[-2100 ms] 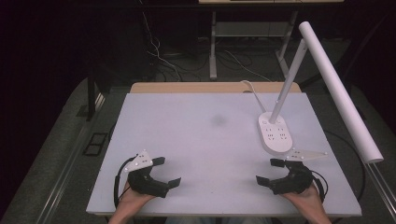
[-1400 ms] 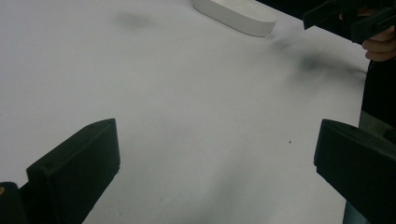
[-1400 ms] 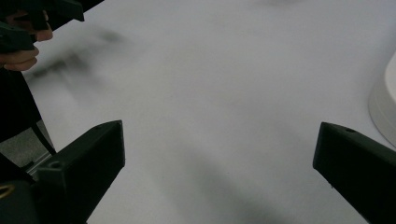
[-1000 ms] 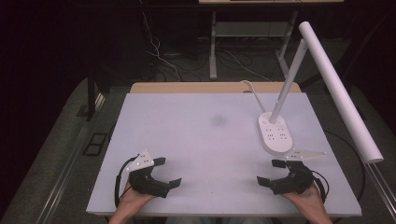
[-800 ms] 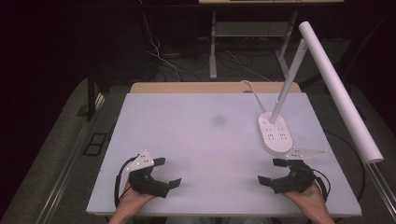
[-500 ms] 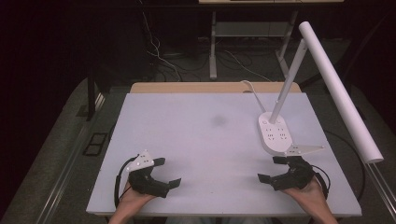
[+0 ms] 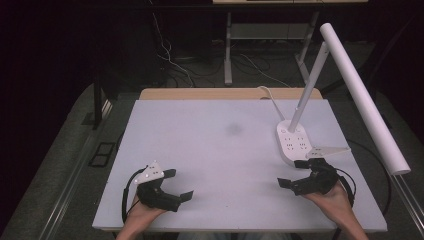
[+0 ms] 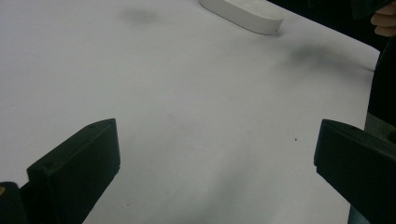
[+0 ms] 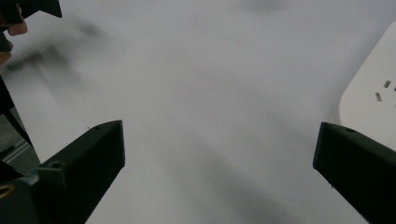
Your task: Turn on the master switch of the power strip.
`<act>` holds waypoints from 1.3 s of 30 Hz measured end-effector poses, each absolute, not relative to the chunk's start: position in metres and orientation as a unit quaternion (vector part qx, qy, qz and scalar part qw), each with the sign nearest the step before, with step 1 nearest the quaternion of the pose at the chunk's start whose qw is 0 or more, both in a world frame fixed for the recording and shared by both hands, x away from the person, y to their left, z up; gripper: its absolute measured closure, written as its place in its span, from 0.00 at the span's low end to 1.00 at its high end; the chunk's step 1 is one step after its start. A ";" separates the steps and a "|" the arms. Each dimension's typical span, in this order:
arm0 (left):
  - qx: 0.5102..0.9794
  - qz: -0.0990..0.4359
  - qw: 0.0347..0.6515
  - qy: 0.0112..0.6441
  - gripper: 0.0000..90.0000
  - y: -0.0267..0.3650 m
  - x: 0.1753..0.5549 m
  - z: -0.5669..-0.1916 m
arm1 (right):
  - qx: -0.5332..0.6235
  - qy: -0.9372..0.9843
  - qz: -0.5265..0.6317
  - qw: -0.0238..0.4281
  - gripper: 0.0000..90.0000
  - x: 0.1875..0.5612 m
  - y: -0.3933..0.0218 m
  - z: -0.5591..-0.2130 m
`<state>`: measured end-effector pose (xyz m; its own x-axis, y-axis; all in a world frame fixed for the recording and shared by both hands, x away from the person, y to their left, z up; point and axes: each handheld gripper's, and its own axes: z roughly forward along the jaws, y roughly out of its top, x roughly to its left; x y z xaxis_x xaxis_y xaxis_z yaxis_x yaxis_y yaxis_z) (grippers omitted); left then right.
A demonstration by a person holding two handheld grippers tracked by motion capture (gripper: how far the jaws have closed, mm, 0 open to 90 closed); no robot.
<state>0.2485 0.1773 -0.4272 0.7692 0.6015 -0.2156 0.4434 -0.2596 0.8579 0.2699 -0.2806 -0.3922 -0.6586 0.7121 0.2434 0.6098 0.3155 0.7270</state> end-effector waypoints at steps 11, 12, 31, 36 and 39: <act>0.789 0.076 0.511 0.332 0.00 0.177 0.248 -0.427 | 0.407 0.813 0.411 0.067 0.02 0.280 -0.279 -0.381; 0.789 0.076 0.511 0.332 0.00 0.177 0.248 -0.427 | 0.408 0.812 0.412 0.066 0.02 0.281 -0.278 -0.380; 0.788 0.076 0.511 0.335 0.00 0.177 0.248 -0.428 | 0.407 0.820 0.394 0.079 0.02 0.307 -0.275 -0.366; 0.788 0.079 0.510 0.335 0.00 0.178 0.248 -0.428 | 0.402 0.825 0.388 0.088 0.02 0.315 -0.270 -0.360; 0.789 0.078 0.509 0.335 0.00 0.178 0.248 -0.427 | 0.400 0.827 0.385 0.093 0.02 0.318 -0.269 -0.358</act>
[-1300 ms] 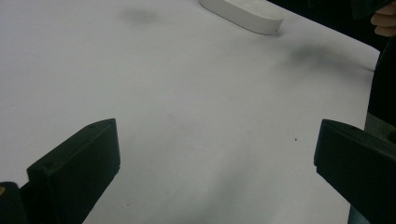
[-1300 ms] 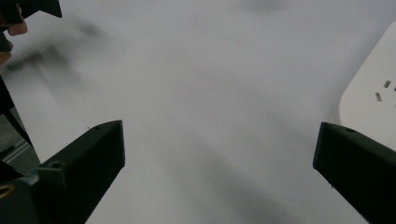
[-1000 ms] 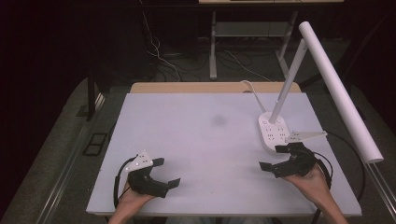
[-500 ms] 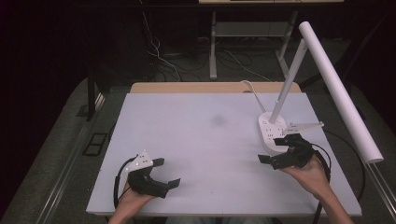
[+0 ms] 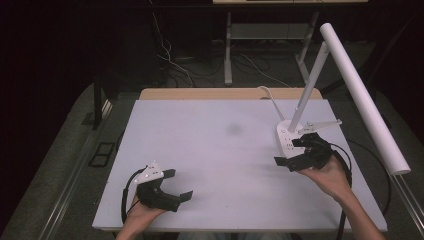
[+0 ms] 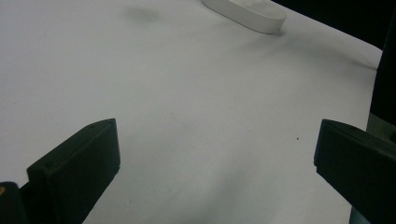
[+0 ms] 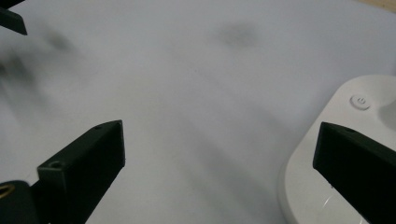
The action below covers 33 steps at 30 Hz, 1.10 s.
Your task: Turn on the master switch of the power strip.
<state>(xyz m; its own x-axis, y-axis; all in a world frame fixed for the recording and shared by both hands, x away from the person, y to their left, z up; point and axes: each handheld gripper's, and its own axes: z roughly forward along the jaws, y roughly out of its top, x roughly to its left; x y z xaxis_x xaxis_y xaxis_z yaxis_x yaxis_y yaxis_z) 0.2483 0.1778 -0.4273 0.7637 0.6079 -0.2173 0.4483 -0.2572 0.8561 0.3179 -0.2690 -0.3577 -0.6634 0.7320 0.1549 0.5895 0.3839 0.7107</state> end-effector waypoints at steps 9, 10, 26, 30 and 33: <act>0.790 0.078 0.508 0.334 0.00 0.178 0.249 -0.428 | 0.386 0.840 0.364 0.116 0.02 0.338 -0.261 -0.348; 0.790 0.078 0.508 0.334 0.00 0.178 0.249 -0.428 | 0.386 0.840 0.364 0.116 0.02 0.338 -0.261 -0.348; 0.789 0.076 0.509 0.336 0.00 0.179 0.249 -0.428 | 0.390 0.853 0.328 0.115 0.02 0.366 -0.253 -0.343; 0.789 0.077 0.509 0.336 0.00 0.179 0.249 -0.428 | 0.392 0.854 0.323 0.114 0.02 0.372 -0.253 -0.343; 0.789 0.077 0.508 0.336 0.00 0.179 0.249 -0.428 | 0.394 0.854 0.321 0.108 0.02 0.376 -0.253 -0.344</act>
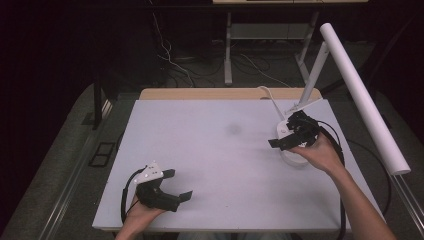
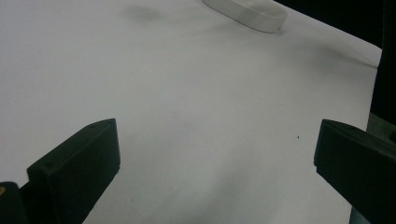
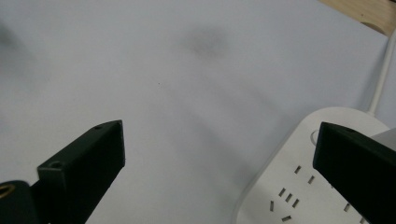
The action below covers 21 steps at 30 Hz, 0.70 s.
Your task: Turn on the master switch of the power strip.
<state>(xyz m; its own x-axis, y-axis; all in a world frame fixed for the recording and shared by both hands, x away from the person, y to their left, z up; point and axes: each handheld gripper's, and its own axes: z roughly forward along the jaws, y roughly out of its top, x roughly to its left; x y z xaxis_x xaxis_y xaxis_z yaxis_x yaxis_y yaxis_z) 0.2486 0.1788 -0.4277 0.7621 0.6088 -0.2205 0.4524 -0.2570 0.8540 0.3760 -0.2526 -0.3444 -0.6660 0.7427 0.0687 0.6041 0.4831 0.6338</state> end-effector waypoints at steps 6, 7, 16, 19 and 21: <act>0.789 0.077 0.508 0.336 0.00 0.179 0.249 -0.428 | 0.401 0.857 0.310 0.096 0.02 0.385 -0.251 -0.349; 0.789 0.076 0.508 0.336 0.00 0.179 0.249 -0.428 | 0.402 0.857 0.307 0.096 0.02 0.386 -0.251 -0.349; 0.788 0.076 0.508 0.339 0.00 0.180 0.249 -0.428 | 0.409 0.859 0.293 0.091 0.02 0.399 -0.251 -0.349; 0.787 0.078 0.509 0.341 0.00 0.180 0.249 -0.428 | 0.410 0.863 0.280 0.092 0.02 0.404 -0.250 -0.350; 0.787 0.078 0.508 0.340 0.00 0.180 0.249 -0.428 | 0.410 0.865 0.271 0.098 0.02 0.406 -0.249 -0.349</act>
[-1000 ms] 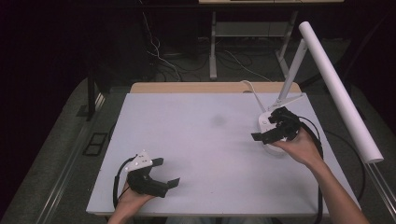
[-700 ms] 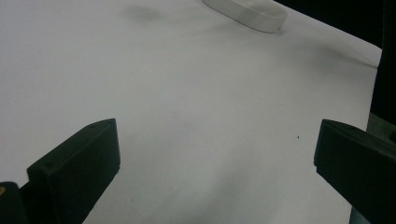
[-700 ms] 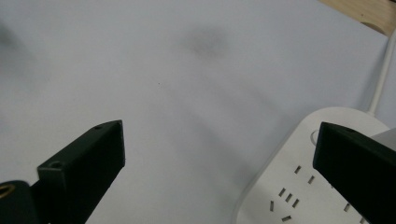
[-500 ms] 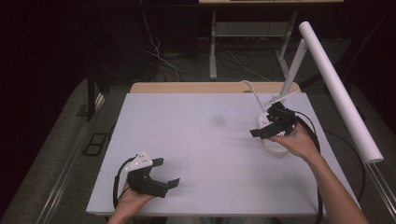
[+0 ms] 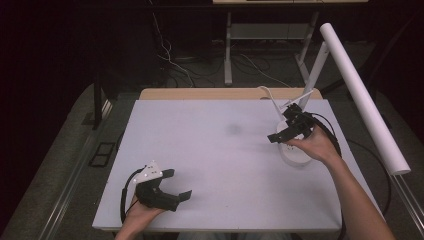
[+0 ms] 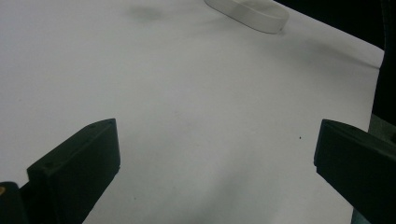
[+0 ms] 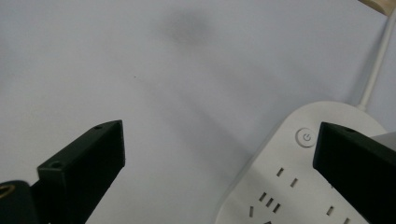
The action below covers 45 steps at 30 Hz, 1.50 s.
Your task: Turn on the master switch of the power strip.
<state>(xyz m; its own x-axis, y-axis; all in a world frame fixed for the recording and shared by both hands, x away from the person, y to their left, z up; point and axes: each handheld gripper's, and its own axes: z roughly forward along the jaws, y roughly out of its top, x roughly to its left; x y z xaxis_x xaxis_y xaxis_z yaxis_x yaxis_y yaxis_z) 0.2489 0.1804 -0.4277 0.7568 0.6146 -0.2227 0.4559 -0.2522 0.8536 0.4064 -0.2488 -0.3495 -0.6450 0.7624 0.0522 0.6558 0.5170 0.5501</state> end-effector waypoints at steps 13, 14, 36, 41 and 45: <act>0.785 0.078 0.510 0.343 0.00 0.182 0.250 -0.428 | 0.415 0.869 0.233 0.138 0.41 0.419 -0.246 -0.340; 0.785 0.079 0.510 0.342 0.00 0.182 0.250 -0.428 | 0.415 0.869 0.228 0.140 0.43 0.420 -0.246 -0.339; 0.787 0.078 0.509 0.340 0.00 0.183 0.250 -0.428 | 0.417 0.874 0.179 0.174 0.99 0.442 -0.245 -0.347; 0.786 0.078 0.510 0.340 0.00 0.183 0.250 -0.428 | 0.420 0.873 0.175 0.175 0.99 0.446 -0.245 -0.351; 0.788 0.078 0.508 0.339 0.00 0.183 0.250 -0.428 | 0.423 0.873 0.168 0.178 0.99 0.450 -0.244 -0.356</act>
